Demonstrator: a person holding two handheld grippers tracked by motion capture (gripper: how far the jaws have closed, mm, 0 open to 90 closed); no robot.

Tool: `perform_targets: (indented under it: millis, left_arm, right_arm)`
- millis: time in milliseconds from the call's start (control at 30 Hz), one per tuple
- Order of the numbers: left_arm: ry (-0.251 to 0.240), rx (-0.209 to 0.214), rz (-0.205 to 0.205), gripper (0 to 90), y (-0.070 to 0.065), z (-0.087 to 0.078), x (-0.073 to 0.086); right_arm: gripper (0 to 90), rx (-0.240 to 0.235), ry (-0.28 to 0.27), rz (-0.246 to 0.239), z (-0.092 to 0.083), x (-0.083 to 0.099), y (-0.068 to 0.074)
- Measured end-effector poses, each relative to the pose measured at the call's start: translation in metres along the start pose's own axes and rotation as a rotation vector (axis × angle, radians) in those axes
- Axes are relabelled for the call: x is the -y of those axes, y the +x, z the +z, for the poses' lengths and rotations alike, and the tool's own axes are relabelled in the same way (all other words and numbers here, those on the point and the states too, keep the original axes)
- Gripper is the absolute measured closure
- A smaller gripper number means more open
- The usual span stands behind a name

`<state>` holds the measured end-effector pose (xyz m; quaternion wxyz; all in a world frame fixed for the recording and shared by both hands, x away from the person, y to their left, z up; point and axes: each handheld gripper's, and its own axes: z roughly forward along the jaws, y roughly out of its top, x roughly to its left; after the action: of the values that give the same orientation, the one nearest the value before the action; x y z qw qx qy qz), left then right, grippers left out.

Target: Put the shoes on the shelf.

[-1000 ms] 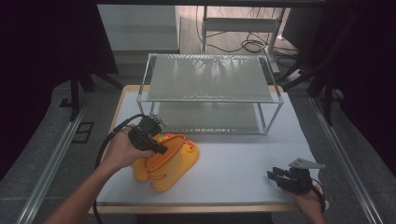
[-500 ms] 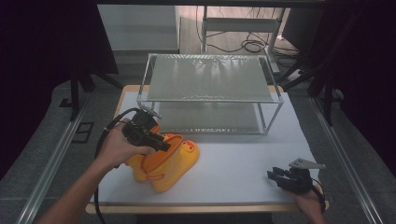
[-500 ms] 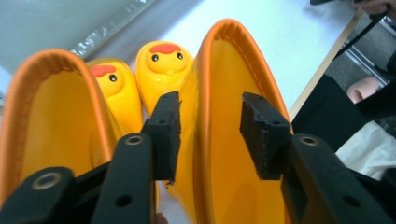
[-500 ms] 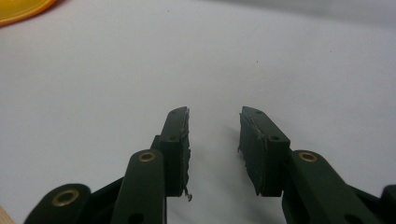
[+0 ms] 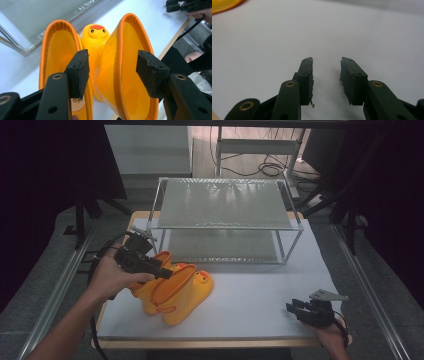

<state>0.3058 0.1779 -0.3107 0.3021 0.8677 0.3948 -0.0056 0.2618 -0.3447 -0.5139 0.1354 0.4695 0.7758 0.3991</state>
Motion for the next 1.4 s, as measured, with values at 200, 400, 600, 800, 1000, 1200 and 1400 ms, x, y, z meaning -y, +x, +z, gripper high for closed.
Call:
perform_targets:
  millis: [200,400,600,800,1000,1200,1400]
  left_arm:
    - [-0.007,-0.024,-0.007,40.3,0.002,-0.007,0.001]
    - [0.037,-0.034,-0.013,38.3,0.005,0.006,0.005]
    - [0.083,-0.04,-0.015,37.8,0.007,0.023,0.004]
    - [0.121,-0.067,-0.009,44.0,0.004,0.038,0.004]
    - [0.149,-0.104,-0.028,56.8,0.003,0.05,0.005]
    - [0.152,-0.119,-0.021,83.6,0.002,0.051,0.005]
    - [0.138,-0.094,-0.018,85.0,0.005,0.049,0.002]
  right_arm:
    - [62.6,0.0,0.001,0.0,0.0,0.0,0.0]
    - [62.5,-0.001,0.002,0.0,0.001,0.0,0.0]
    - [62.4,0.0,0.001,0.001,0.001,0.0,0.0]
    - [62.4,0.0,0.002,0.003,0.001,0.001,-0.001]
    - [62.3,0.003,0.001,0.005,0.001,0.001,-0.001]
    - [62.2,0.006,0.003,0.006,0.001,0.001,-0.003]
    - [62.3,0.008,0.001,0.011,0.0,0.001,-0.004]
